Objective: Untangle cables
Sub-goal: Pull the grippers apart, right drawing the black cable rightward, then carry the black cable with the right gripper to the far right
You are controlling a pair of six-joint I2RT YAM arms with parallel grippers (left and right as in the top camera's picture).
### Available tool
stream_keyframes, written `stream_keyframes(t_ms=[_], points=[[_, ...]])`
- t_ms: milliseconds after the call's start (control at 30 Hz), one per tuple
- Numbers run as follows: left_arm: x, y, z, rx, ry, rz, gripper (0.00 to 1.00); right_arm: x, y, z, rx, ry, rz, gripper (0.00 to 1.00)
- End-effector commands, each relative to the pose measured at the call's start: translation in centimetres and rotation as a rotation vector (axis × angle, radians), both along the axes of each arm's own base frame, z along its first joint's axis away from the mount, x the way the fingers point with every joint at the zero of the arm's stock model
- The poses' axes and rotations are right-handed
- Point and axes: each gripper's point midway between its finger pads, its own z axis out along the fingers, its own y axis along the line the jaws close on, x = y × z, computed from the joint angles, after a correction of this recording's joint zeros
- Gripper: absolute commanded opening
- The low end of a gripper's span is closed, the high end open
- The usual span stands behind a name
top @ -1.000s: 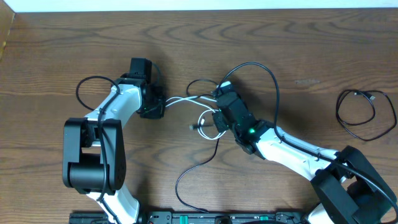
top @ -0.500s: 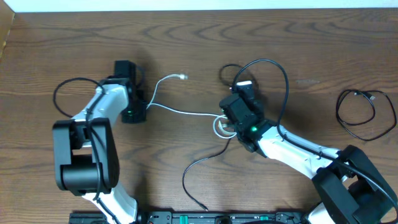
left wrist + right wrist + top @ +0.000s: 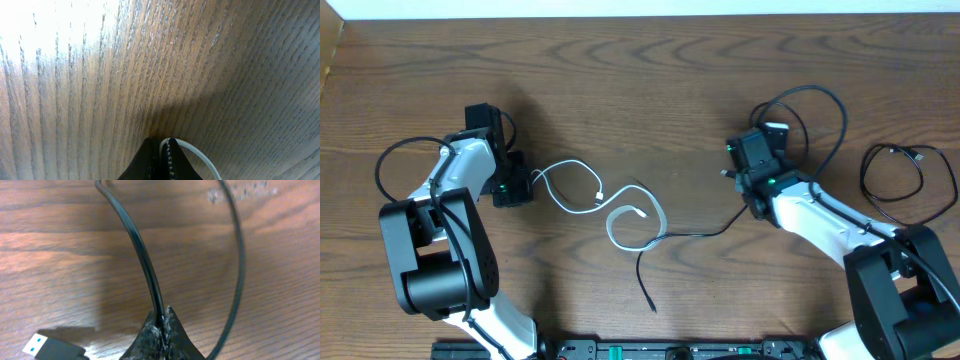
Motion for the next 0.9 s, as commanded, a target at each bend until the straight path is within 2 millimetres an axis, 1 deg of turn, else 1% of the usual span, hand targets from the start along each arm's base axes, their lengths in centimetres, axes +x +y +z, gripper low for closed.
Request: stream_keyframes(t_ms=[0, 67, 100, 167, 233, 267, 367, 467, 500, 567, 667, 767, 867], points=[[-0.9, 0.4, -0.5, 0.014, 0.037, 0.0, 0.08, -1.0, 0.0, -1.7, 0.104, 0.047, -0.043, 0.01], [-0.9, 0.4, -0.5, 0.014, 0.037, 0.0, 0.06, -1.1, -0.1, -2.0, 0.12, 0.057, -0.044, 0.01], [-0.9, 0.4, -0.5, 0.014, 0.037, -0.001, 0.08, -1.1, -0.1, -2.0, 0.131, 0.06, -0.042, 0.01], [-0.9, 0.4, -0.5, 0.014, 0.037, -0.001, 0.07, -1.0, 0.5, -2.1, 0.165, 0.063, -0.026, 0.01], [-0.9, 0.4, -0.5, 0.014, 0.037, -0.001, 0.08, -0.8, 1.9, -2.1, 0.219, 0.069, 0.031, 0.01], [-0.9, 0.4, -0.5, 0.014, 0.037, -0.001, 0.07, -0.6, 3.3, -2.0, 0.263, 0.075, 0.1, 0.01], [-0.9, 0.4, -0.5, 0.014, 0.037, -0.001, 0.08, -0.4, 6.0, -1.5, 0.351, 0.081, 0.251, 0.01], [-0.9, 0.4, -0.5, 0.014, 0.037, -0.001, 0.07, -0.6, 7.3, -1.1, 0.403, 0.091, 0.301, 0.01], [-0.9, 0.4, -0.5, 0.014, 0.037, -0.001, 0.08, -0.7, 7.9, -0.7, 0.429, 0.094, 0.325, 0.01], [-0.9, 0.4, -0.5, 0.014, 0.037, -0.001, 0.08, -0.8, 9.2, 0.7, 0.473, 0.083, 0.405, 0.01], [-0.9, 0.4, -0.5, 0.014, 0.037, -0.001, 0.07, -0.8, 11.2, 3.6, 0.54, 0.038, 0.527, 0.02], [-0.9, 0.4, -0.5, 0.014, 0.037, -0.001, 0.08, -0.8, 11.8, 6.7, 0.569, -0.03, 0.581, 0.01], [-0.9, 0.4, -0.5, 0.014, 0.037, -0.001, 0.08, -1.3, 12.4, 9.8, 0.562, -0.108, 0.677, 0.01]])
